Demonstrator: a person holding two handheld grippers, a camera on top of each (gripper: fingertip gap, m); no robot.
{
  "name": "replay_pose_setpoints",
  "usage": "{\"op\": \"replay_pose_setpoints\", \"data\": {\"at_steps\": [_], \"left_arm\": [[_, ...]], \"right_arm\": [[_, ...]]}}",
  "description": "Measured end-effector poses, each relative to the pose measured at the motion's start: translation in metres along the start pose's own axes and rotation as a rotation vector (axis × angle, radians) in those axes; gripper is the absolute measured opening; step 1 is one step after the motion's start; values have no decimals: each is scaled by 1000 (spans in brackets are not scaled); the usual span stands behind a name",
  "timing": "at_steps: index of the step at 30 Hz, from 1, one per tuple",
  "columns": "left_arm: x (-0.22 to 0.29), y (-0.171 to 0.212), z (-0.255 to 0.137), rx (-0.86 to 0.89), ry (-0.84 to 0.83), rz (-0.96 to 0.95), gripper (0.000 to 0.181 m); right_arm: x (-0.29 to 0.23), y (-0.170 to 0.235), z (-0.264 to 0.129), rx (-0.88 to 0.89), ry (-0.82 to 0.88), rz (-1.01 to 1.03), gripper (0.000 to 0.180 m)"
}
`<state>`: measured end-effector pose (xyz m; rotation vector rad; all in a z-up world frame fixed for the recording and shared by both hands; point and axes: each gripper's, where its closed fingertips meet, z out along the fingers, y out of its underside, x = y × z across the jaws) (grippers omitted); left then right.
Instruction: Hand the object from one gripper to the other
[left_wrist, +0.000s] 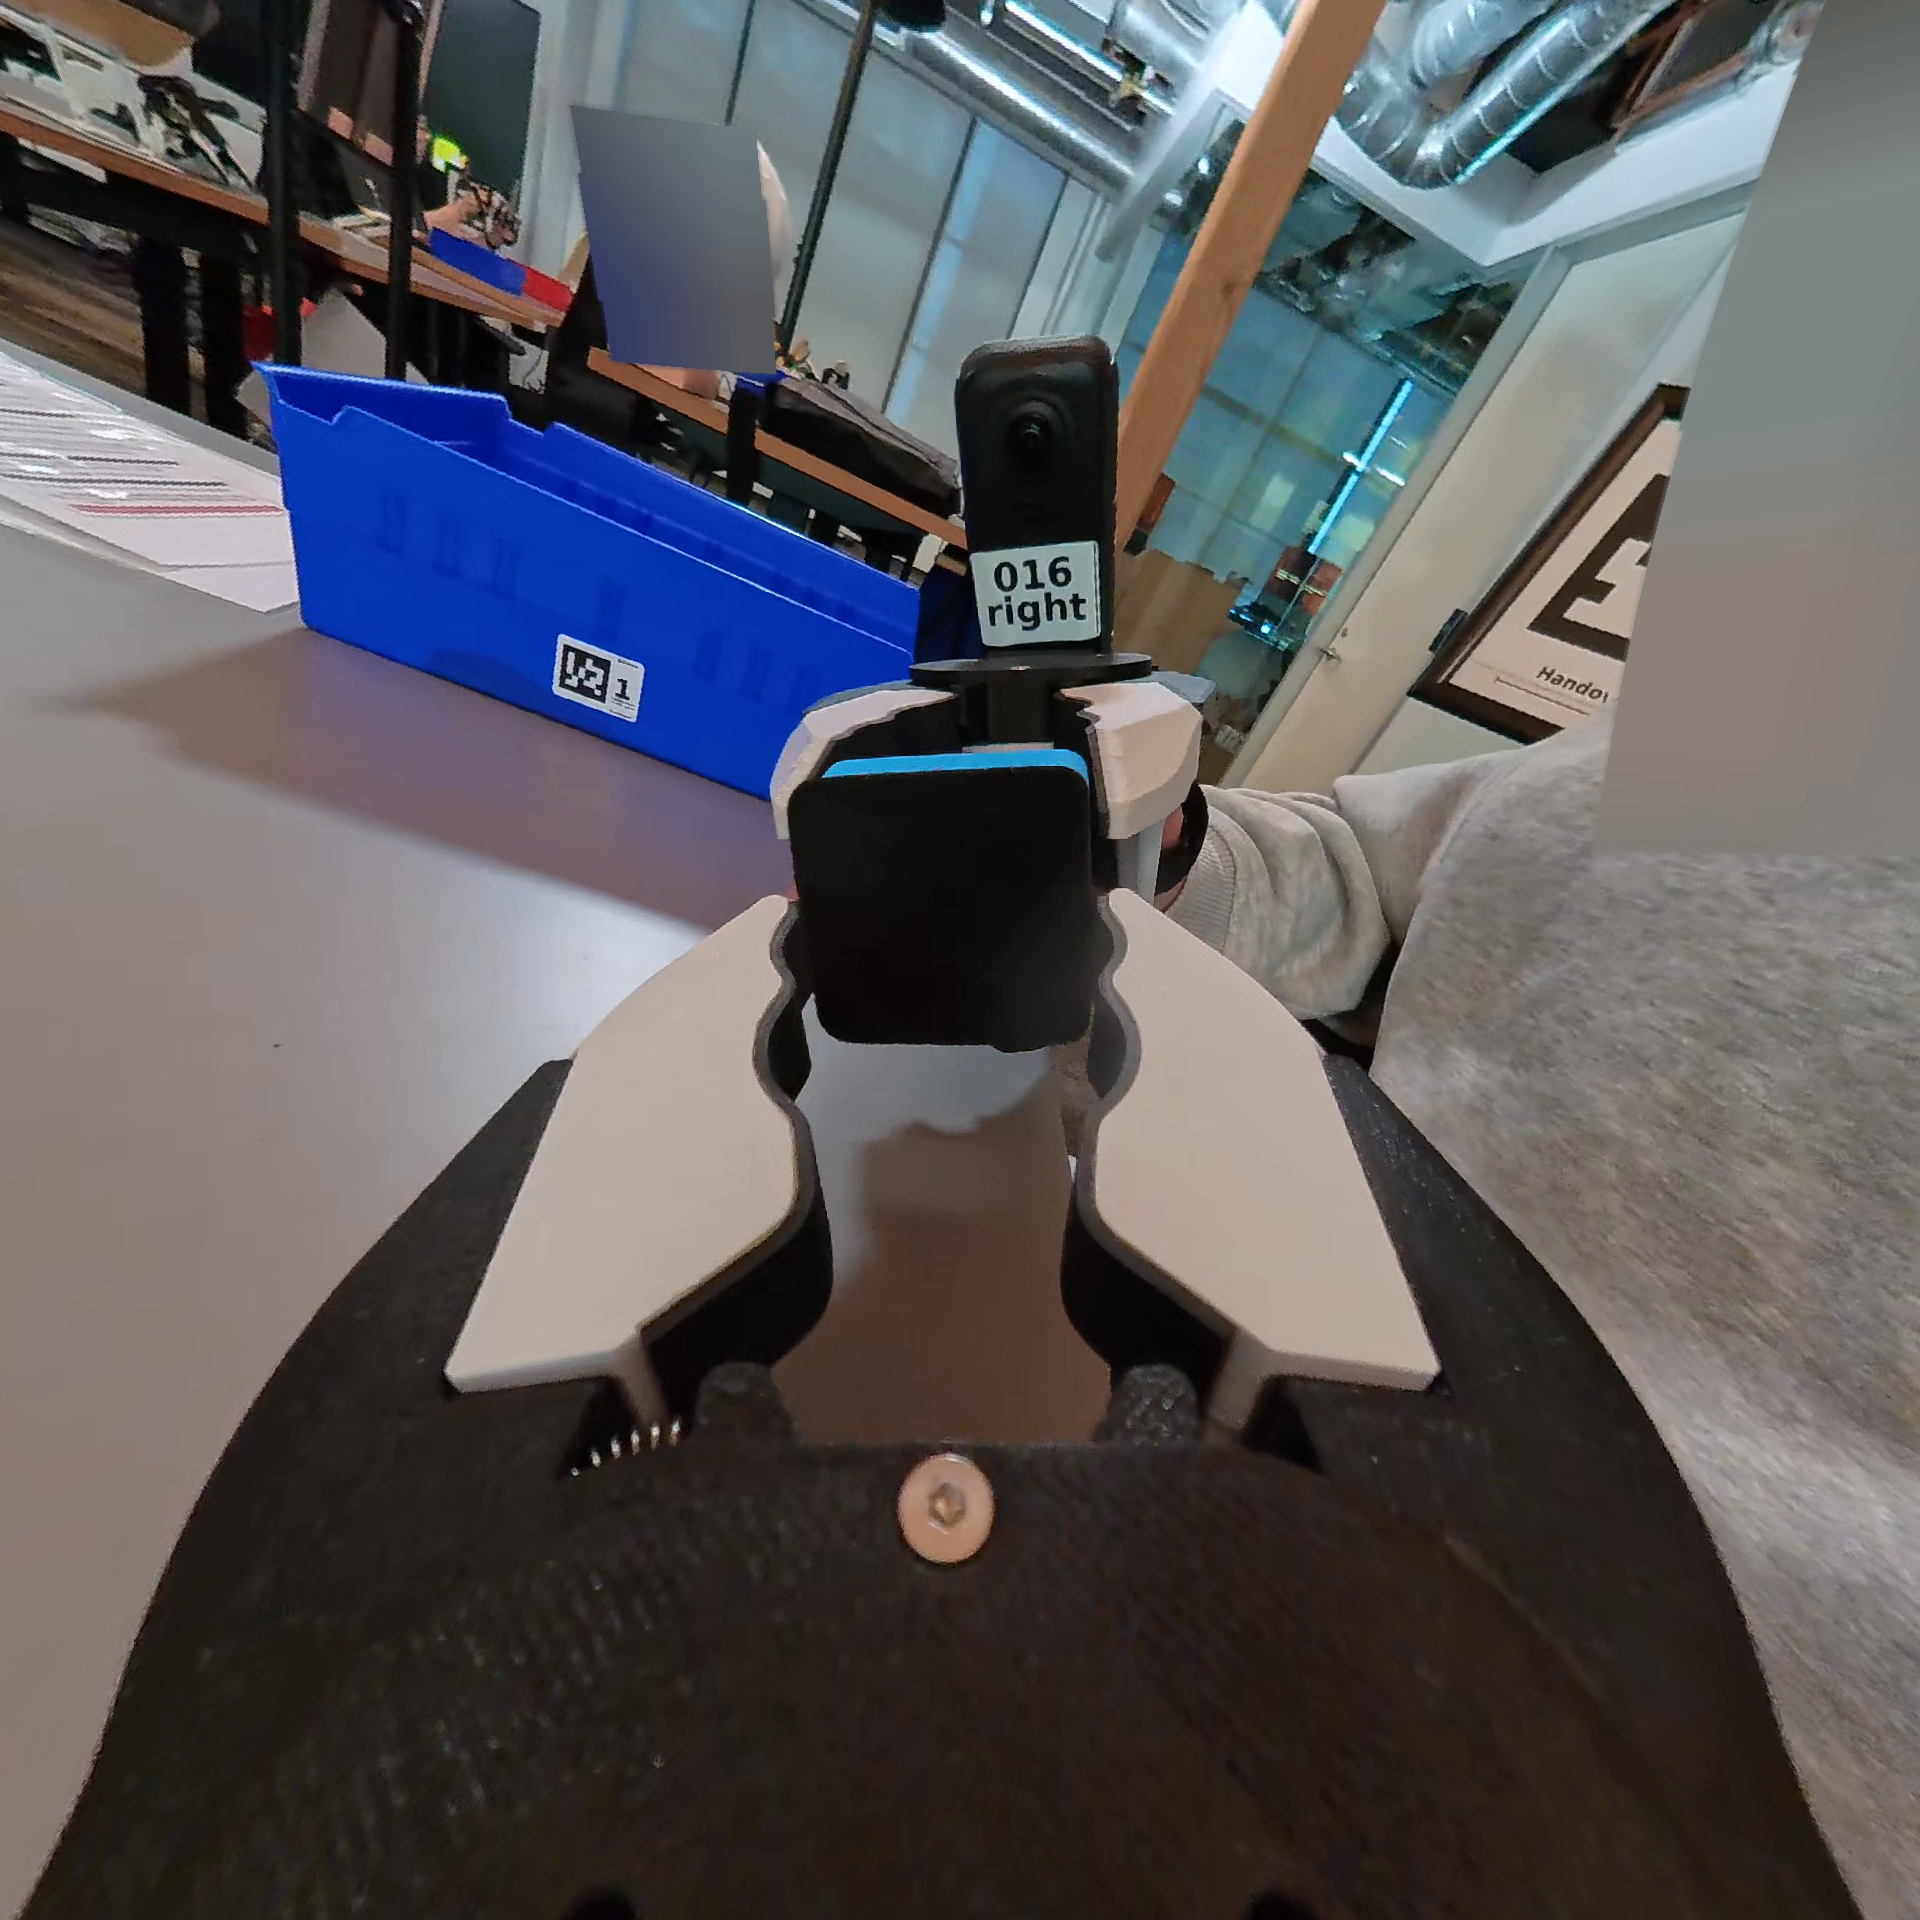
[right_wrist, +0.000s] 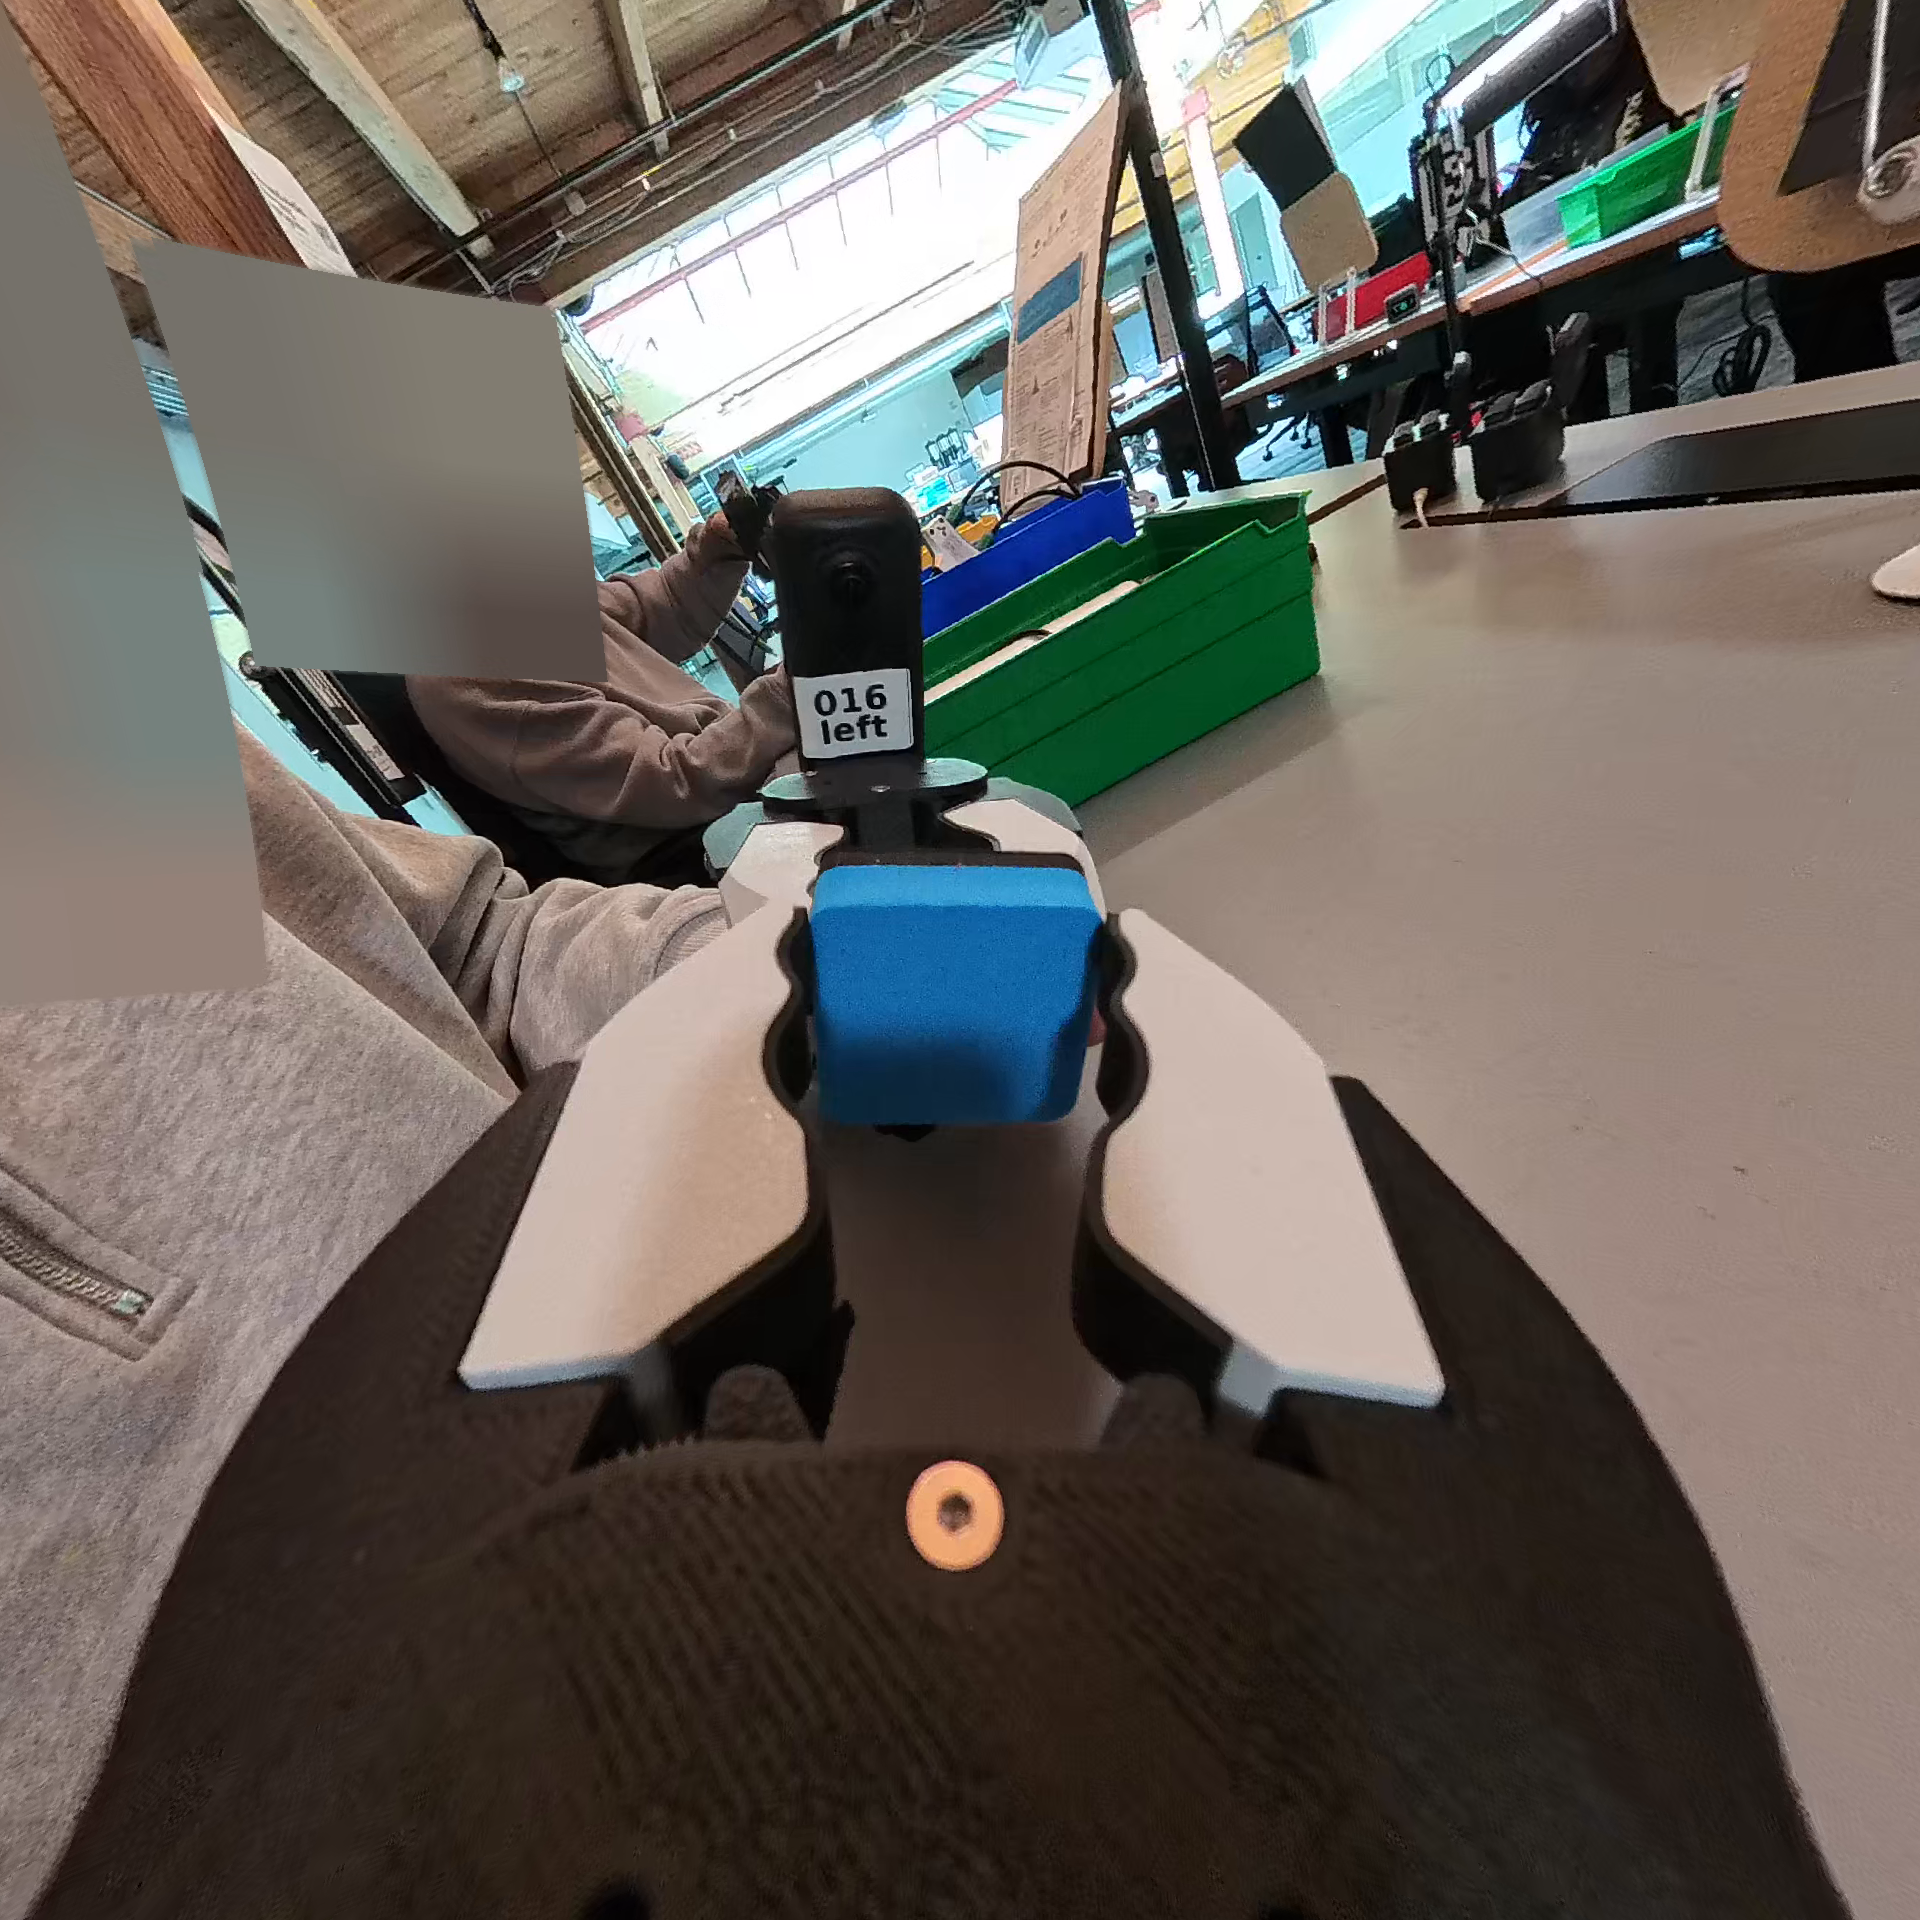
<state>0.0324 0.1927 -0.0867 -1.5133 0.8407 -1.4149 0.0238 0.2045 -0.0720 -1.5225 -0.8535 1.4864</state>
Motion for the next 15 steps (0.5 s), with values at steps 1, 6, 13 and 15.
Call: {"op": "replay_pose_setpoints", "data": {"at_steps": [1,6,13,15], "left_arm": [[0,0,0,0,2,-1,51],[1,0,0,1,3,7,52],[-3,-1,-1,21,-23,25,63],[-7,-1,-2,12,-39,22,62]], "right_arm": [[0,0,0,-3,-1,-5,54],[-1,0,-1,-10,-3,-12,53],[4,-4,-5,8,6,29,53],[8,-8,-8,34,10,66,53]]}}
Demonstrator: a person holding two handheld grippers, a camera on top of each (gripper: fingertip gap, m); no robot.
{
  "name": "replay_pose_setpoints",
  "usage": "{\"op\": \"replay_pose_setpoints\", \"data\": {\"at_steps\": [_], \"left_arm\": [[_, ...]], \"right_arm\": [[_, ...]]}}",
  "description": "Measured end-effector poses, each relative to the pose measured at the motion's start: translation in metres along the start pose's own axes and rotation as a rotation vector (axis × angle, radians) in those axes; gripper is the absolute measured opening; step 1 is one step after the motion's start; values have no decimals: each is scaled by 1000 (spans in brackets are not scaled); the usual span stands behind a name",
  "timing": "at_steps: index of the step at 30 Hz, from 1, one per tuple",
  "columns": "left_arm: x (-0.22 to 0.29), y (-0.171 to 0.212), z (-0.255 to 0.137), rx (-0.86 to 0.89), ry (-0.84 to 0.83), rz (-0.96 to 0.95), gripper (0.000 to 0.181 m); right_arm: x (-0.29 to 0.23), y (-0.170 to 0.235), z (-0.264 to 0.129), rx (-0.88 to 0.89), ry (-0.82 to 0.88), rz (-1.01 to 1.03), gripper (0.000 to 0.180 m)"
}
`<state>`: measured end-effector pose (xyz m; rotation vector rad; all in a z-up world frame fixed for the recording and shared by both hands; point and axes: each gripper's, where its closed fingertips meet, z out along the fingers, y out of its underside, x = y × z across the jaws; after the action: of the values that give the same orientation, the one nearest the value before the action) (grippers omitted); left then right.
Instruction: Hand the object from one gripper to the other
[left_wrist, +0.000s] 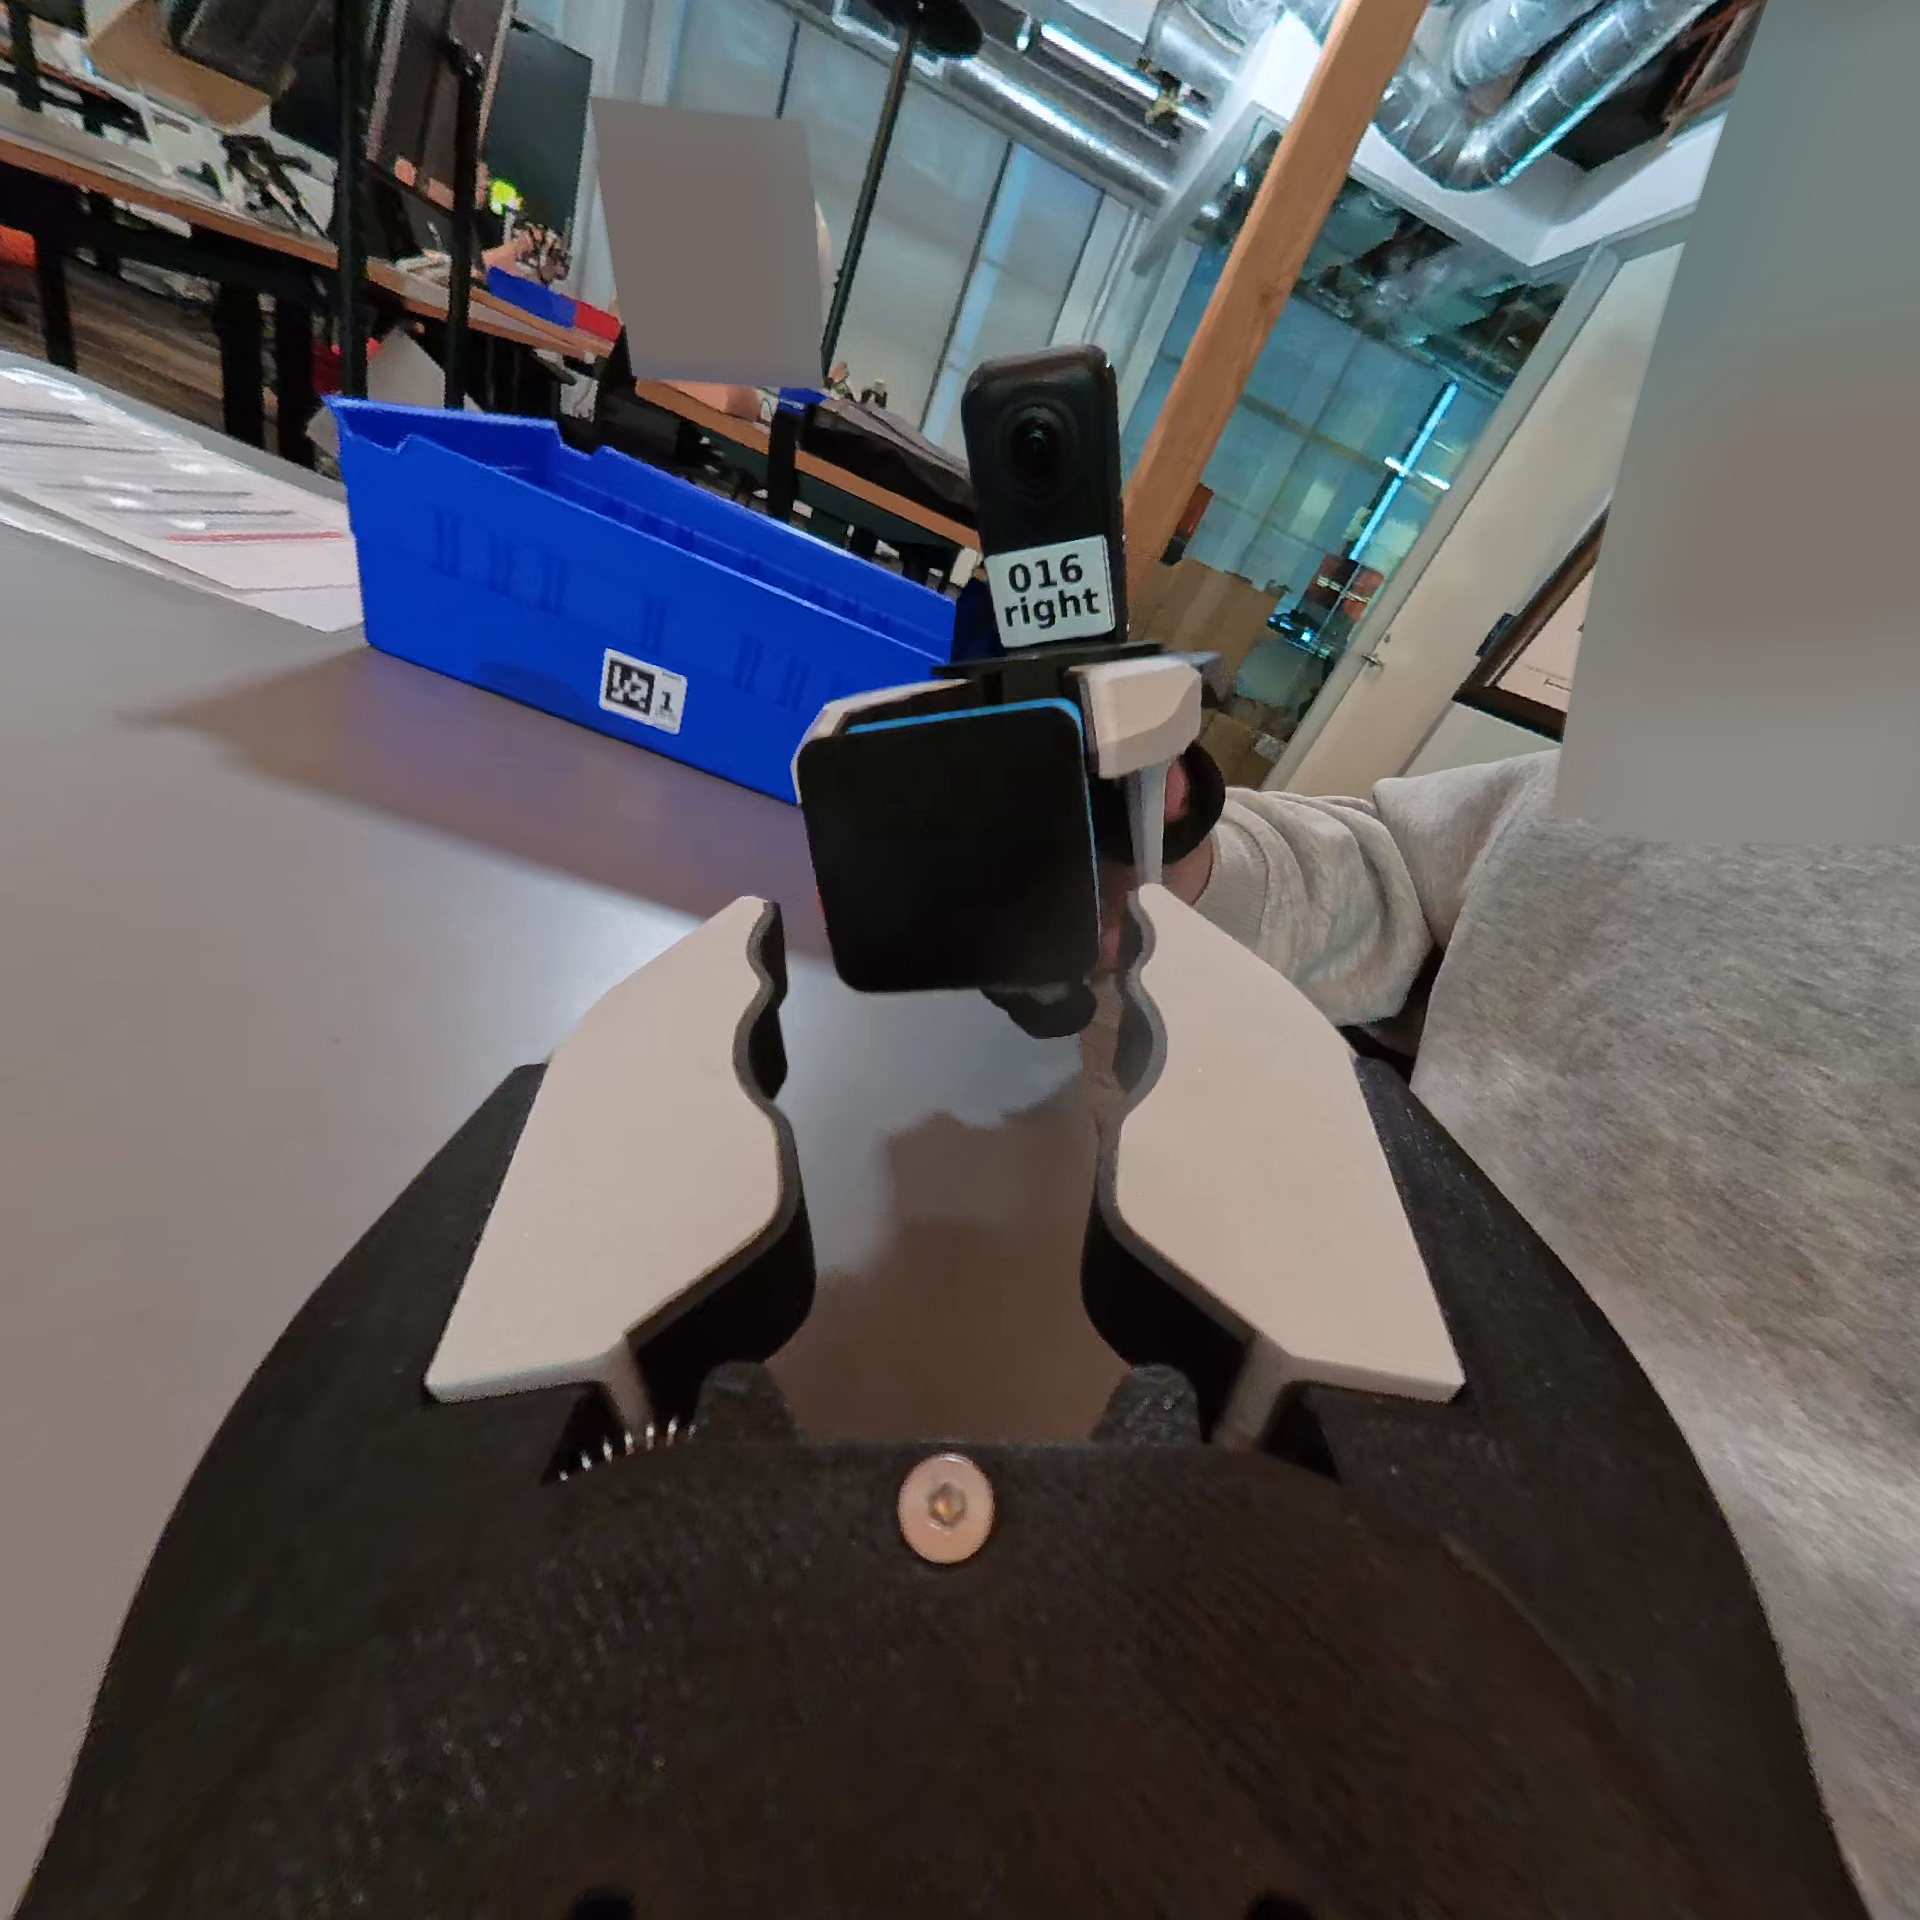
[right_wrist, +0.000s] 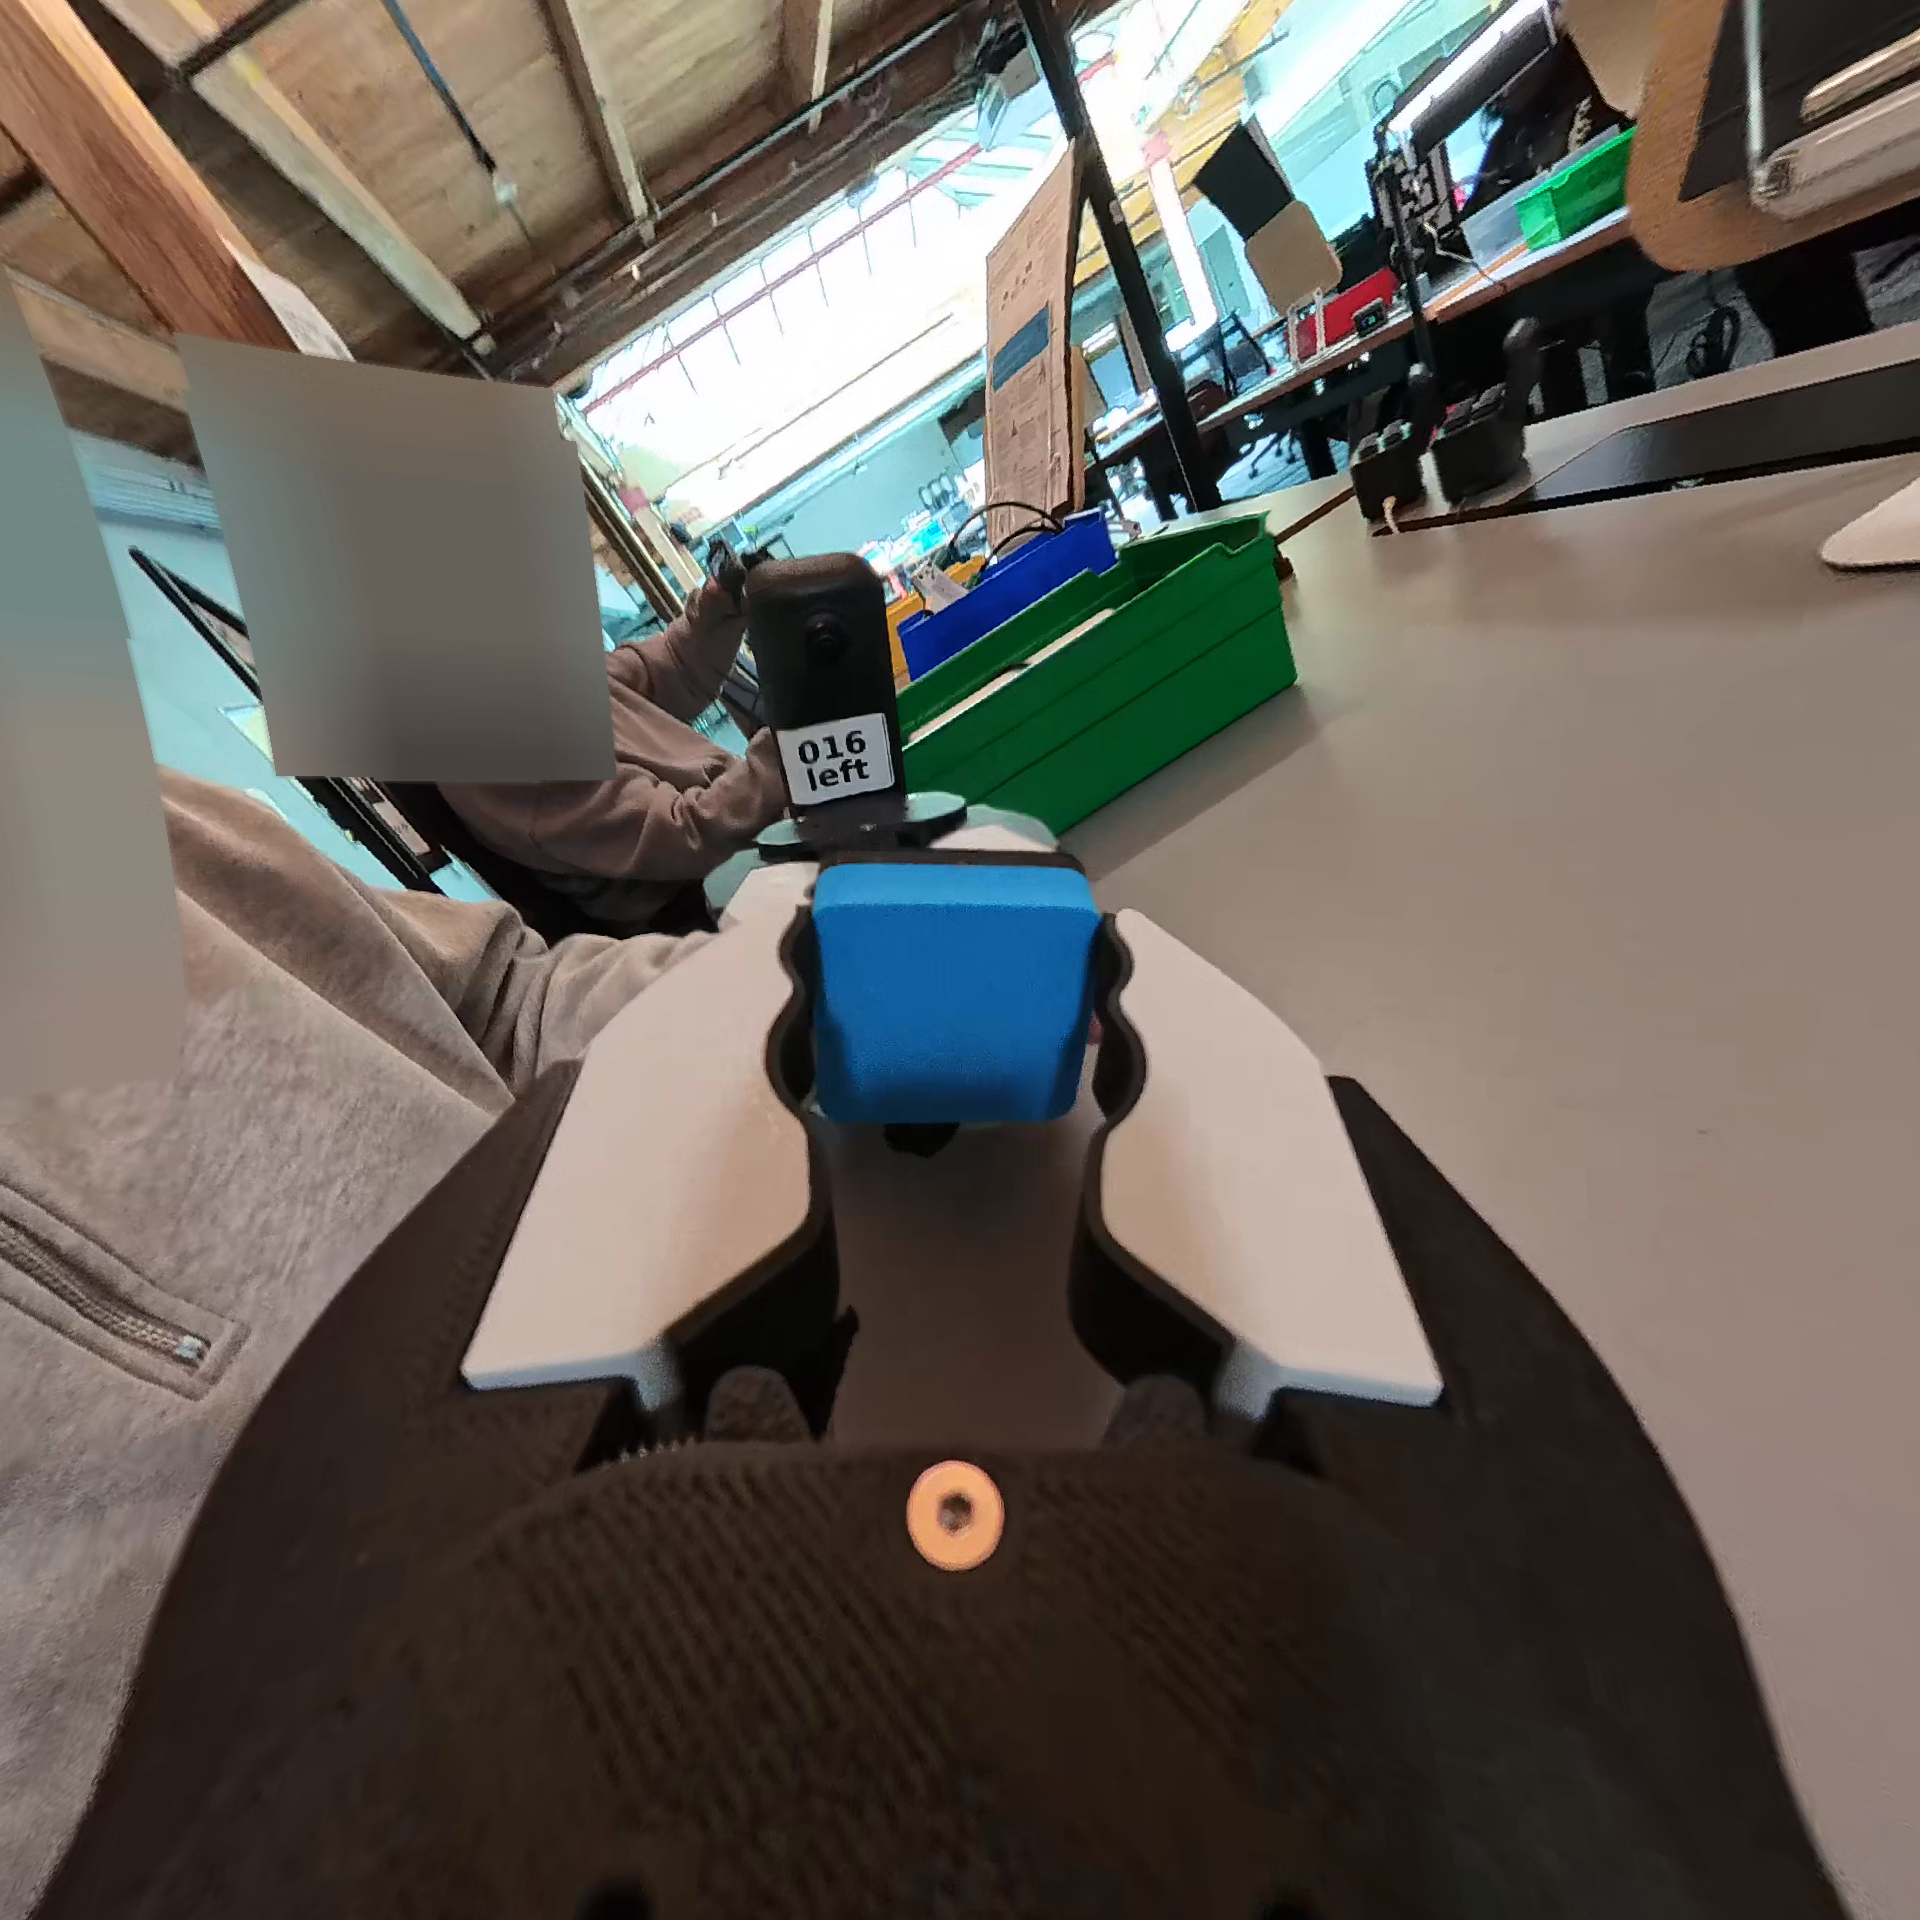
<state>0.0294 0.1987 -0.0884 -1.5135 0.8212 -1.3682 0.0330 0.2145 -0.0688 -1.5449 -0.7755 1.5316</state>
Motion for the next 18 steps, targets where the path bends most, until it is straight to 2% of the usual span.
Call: {"op": "replay_pose_setpoints", "data": {"at_steps": [2,5,7,9,11,14,18], "left_arm": [[0,5,0,-34,33,-52,51],[1,7,1,-28,103,-229,51],[3,11,2,-40,191,-412,57],[9,15,2,-56,300,-602,67],[9,16,2,-47,339,-711,70],[10,18,4,-71,323,-723,70],[8,20,4,-81,296,-715,69]], "right_arm": [[5,-5,-4,30,7,29,53],[7,-11,-9,66,20,-20,53],[2,-13,-11,71,13,-155,53],[0,-10,-14,47,37,-368,53],[-1,-7,-15,13,83,-599,53],[-4,2,-13,-54,131,-866,53],[-8,24,-3,-155,122,-1049,53]]}}
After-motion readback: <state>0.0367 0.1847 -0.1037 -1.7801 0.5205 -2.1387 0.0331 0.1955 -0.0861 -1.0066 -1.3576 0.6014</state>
